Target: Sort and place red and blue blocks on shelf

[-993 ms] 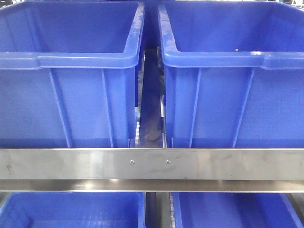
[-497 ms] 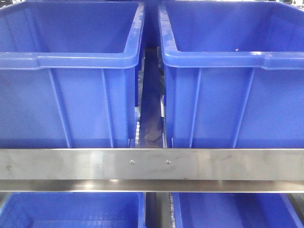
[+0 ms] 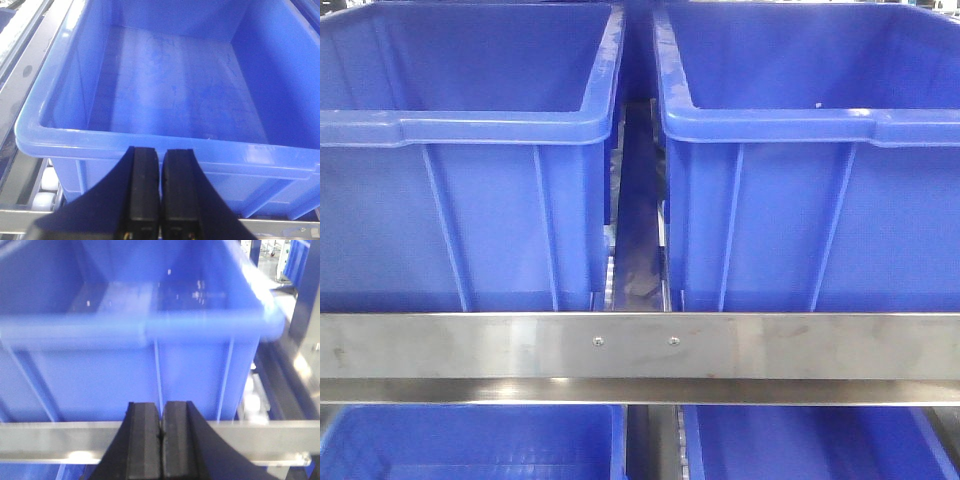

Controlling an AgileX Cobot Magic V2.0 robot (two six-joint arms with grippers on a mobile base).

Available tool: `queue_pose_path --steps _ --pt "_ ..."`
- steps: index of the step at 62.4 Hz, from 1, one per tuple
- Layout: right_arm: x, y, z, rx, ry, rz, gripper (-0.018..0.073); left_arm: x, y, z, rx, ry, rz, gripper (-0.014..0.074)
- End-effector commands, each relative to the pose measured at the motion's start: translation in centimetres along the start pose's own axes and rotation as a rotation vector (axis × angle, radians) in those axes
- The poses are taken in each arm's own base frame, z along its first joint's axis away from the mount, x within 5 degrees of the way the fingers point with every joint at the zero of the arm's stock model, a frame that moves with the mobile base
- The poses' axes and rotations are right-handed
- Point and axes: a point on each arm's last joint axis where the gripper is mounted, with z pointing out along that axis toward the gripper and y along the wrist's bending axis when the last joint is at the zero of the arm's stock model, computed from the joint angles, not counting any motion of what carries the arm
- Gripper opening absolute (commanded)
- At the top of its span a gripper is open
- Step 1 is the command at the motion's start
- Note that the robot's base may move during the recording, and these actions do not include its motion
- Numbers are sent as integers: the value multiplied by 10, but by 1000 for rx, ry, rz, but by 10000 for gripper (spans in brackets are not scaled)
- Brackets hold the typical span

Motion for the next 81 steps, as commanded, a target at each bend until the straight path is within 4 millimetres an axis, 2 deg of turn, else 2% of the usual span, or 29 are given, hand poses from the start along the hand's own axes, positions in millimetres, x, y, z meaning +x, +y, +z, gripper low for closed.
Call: queue_pose_path --steps 1,17,81 --pt "-14 1 -2 -11 -120 -9 49 -16 -6 -3 50 -99 2 123" --pt "-5 0 -1 -12 -151 -9 49 -16 -6 -3 50 -99 2 123" --pt "-6 0 -1 -9 -160 -7 49 -16 -6 -3 50 -99 2 123"
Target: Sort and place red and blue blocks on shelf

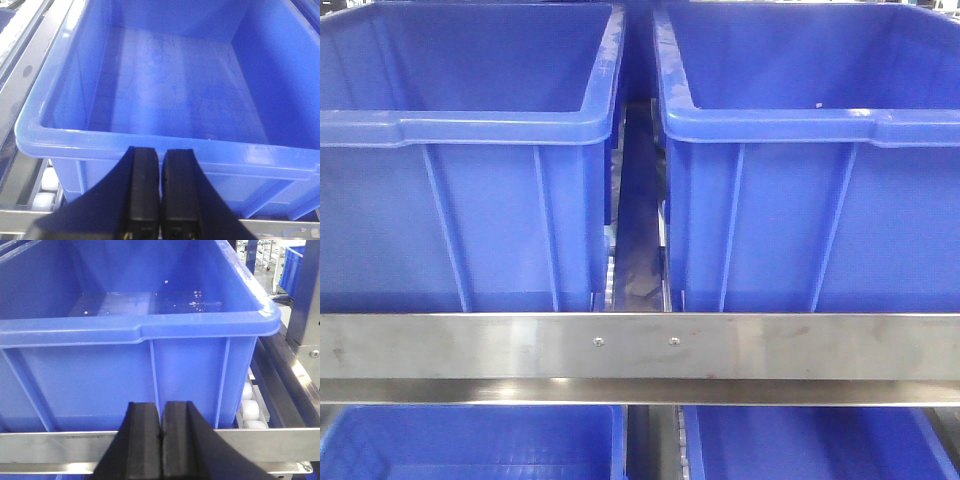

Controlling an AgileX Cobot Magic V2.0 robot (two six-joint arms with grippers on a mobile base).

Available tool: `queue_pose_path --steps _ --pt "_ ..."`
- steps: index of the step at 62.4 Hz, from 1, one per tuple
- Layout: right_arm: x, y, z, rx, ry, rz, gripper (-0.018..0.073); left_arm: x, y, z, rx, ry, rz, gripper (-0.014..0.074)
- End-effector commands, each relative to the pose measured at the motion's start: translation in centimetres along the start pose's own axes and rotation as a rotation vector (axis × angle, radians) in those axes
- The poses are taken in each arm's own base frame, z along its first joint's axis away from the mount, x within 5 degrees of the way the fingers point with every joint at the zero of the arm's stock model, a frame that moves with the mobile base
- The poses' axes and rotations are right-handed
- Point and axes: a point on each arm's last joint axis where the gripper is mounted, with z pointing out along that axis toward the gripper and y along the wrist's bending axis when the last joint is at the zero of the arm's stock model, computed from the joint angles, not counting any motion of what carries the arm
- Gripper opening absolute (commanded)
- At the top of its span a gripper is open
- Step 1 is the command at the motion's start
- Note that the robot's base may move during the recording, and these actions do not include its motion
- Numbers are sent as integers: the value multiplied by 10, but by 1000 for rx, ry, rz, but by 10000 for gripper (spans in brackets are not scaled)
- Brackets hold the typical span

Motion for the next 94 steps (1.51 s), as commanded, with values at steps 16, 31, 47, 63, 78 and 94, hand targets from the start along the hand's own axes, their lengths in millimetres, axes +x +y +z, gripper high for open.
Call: queue_pose_path --steps 16,31,47,63,78,94 --pt "-8 1 -2 -15 -106 -11 49 -16 -6 -3 50 -99 2 123" --pt "-8 1 -2 -15 -106 -11 49 -16 -6 -3 50 -99 2 123" --pt "-8 1 -2 -15 -106 -11 49 -16 -6 -3 50 -99 2 123" --pt "-8 1 -2 -15 -106 -11 49 -17 -5 -3 34 -110 103 123" --pt "-8 1 -2 -15 -106 -11 49 -5 1 -22 31 -181 66 123" --pt "-8 1 -2 -15 -106 -11 49 44 12 -36 68 -293 4 123"
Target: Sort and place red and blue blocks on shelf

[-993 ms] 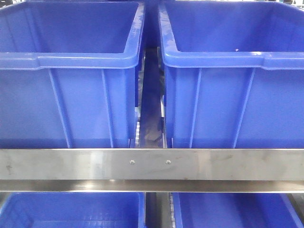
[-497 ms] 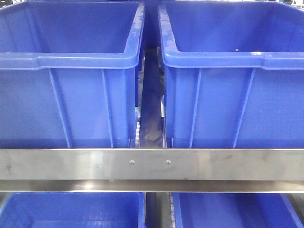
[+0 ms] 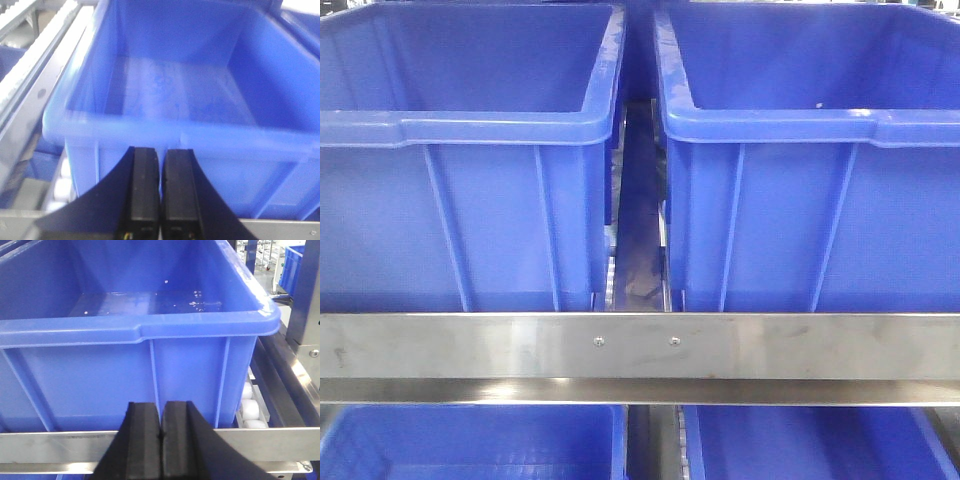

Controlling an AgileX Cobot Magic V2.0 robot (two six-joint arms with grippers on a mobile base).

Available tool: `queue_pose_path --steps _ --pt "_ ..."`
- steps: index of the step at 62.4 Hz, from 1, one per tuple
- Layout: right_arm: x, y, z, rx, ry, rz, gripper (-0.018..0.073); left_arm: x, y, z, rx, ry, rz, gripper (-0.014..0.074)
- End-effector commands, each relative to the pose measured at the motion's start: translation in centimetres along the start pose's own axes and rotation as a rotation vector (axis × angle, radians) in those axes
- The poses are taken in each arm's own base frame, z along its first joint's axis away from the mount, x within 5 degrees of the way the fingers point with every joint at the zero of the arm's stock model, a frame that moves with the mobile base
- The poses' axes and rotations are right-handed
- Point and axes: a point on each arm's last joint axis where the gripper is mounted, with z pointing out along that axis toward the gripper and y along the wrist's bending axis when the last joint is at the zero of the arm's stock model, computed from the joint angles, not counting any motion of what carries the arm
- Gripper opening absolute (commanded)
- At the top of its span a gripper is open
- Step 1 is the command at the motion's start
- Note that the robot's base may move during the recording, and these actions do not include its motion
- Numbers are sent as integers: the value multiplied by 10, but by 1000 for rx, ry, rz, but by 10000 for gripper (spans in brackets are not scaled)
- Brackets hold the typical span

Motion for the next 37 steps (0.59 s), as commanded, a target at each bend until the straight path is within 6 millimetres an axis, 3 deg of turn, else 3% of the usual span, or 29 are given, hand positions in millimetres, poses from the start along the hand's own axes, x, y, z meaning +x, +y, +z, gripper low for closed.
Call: queue_pose_path --steps 1,18,37 --pt "-8 1 -2 -15 -106 -12 49 -1 -2 -6 50 -126 -27 123" --pt "-8 1 -2 -15 -106 -12 49 33 5 -13 52 -164 -72 123" --pt "-8 1 -2 -15 -106 -12 49 37 6 -15 58 -185 -81 123"
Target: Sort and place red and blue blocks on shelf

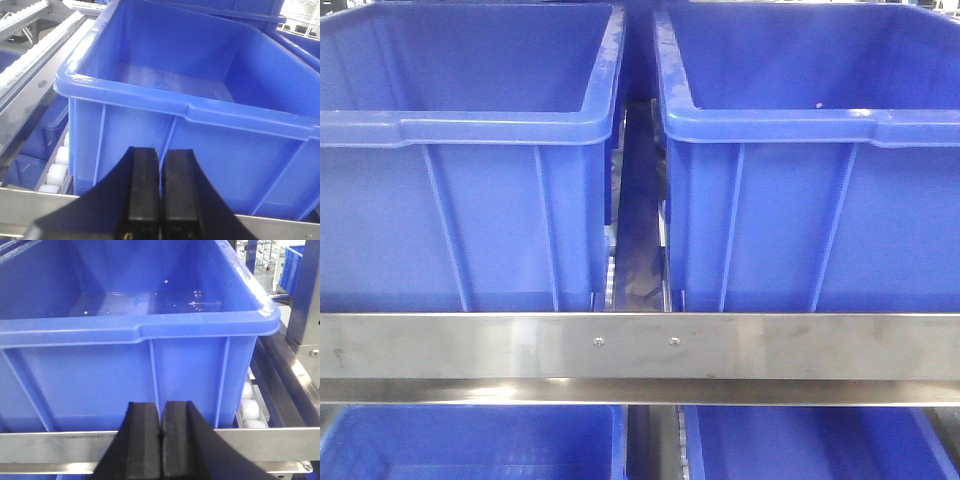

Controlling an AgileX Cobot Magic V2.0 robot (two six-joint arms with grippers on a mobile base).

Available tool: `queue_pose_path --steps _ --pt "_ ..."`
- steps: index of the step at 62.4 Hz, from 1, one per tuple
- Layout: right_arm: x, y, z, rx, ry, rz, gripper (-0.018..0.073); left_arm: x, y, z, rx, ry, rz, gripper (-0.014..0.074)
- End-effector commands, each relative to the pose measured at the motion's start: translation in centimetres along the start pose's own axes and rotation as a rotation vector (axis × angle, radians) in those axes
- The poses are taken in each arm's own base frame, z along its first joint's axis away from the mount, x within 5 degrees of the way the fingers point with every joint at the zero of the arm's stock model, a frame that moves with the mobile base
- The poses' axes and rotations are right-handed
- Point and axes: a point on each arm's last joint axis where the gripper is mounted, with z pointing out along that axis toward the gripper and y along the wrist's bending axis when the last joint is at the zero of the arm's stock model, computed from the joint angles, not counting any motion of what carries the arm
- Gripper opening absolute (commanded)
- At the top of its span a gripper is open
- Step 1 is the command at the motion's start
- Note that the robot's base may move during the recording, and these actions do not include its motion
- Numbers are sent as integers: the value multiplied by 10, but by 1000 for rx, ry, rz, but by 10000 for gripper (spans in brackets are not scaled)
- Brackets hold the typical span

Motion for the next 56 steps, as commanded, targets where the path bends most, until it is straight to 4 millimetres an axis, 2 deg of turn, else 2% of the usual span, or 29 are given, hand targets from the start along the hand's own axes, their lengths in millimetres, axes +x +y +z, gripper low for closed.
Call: queue_pose_path --steps 1,35,56 --pt "-8 1 -2 -15 -106 -12 49 -5 -3 -2 46 -92 -13 123" --pt "-8 1 -2 -15 -106 -12 49 -3 -3 -1 57 -100 -47 123" --pt "-8 1 -2 -15 -106 -12 49 -10 -4 -2 67 -197 63 123"
